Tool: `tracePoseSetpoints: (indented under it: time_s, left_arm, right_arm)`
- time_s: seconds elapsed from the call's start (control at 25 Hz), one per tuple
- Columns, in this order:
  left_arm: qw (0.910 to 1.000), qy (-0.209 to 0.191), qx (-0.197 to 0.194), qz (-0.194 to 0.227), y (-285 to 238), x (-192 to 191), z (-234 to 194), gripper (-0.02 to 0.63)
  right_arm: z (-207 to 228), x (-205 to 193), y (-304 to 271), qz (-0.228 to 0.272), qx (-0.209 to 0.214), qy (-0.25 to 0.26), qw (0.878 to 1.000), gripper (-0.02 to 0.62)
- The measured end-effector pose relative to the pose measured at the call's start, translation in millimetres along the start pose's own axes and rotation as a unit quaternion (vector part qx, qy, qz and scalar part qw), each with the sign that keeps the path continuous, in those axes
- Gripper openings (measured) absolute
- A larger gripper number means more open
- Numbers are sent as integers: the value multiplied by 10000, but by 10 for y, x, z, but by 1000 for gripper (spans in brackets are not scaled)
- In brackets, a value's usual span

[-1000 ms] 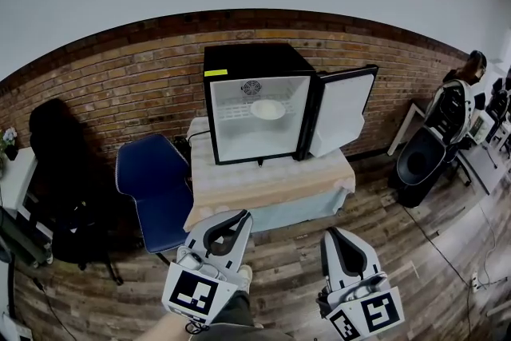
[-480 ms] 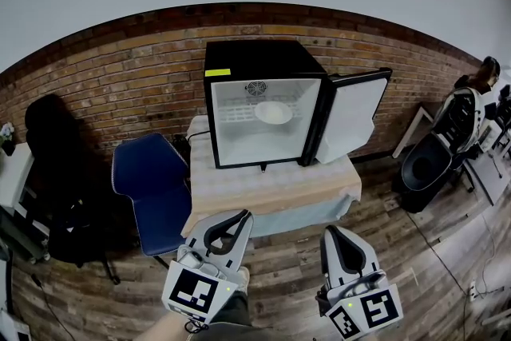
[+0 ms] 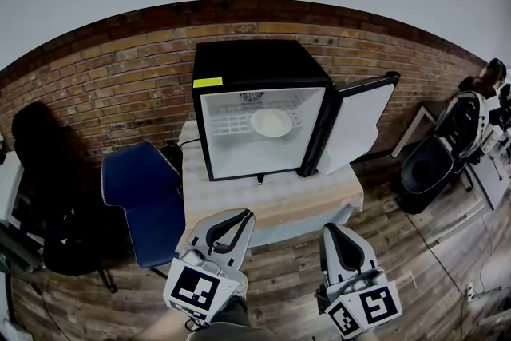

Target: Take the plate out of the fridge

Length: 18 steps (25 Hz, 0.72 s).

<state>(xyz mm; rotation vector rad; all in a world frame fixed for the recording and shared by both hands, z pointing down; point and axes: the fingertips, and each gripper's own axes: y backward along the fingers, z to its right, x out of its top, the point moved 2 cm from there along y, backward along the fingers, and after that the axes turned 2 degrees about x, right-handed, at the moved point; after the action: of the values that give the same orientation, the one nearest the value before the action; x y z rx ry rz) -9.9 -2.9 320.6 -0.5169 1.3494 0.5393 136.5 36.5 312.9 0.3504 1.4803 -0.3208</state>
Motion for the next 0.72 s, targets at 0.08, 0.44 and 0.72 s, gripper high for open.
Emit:
tracePoseSetpoints:
  time_s: [0.08, 0.44, 0.72]
  left_arm:
    - [9999, 118, -37, -62, -128, -34, -110, 25]
    - [9977, 595, -269, -182, -811, -260, -697, 26]
    - [9896, 1349, -500, -70, -1330, -367, -1160, 26]
  right_arm:
    - [50, -16, -166, -57, -8, -36, 10000, 31]
    - [365, -126, -1032, -301, -106, -298, 9990, 31]
    - [643, -252, -1728, -420, -161, -826, 9956, 32]
